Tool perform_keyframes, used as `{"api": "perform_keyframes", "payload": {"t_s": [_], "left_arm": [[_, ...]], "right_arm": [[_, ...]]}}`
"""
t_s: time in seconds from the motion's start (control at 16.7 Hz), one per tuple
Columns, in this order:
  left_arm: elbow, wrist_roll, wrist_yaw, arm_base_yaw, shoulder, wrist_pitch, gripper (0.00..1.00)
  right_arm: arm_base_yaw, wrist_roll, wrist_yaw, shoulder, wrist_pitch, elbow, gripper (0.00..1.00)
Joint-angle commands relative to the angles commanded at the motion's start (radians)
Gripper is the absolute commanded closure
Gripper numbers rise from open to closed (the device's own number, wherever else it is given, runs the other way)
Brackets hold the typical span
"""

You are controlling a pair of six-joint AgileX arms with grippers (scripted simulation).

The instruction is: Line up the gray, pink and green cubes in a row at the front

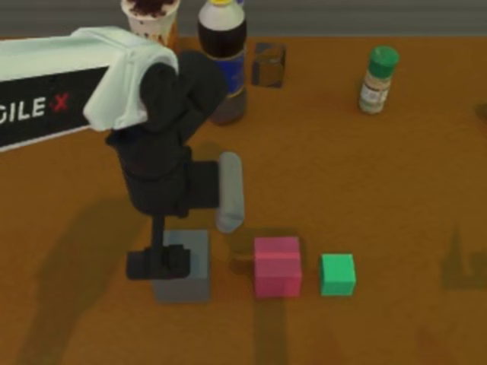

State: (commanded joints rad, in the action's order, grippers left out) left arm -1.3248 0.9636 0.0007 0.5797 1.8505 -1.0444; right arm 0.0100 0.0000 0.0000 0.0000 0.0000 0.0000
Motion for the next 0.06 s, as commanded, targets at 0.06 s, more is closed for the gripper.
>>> {"api": "perform_keyframes", "payload": {"t_s": [0.06], "left_arm": [[-0.003,0.0,0.0,0.0,-0.003,-0.004,0.0]], "right_arm": [[0.0,0.0,0.0,0.0,0.0,0.0,0.0]]}}
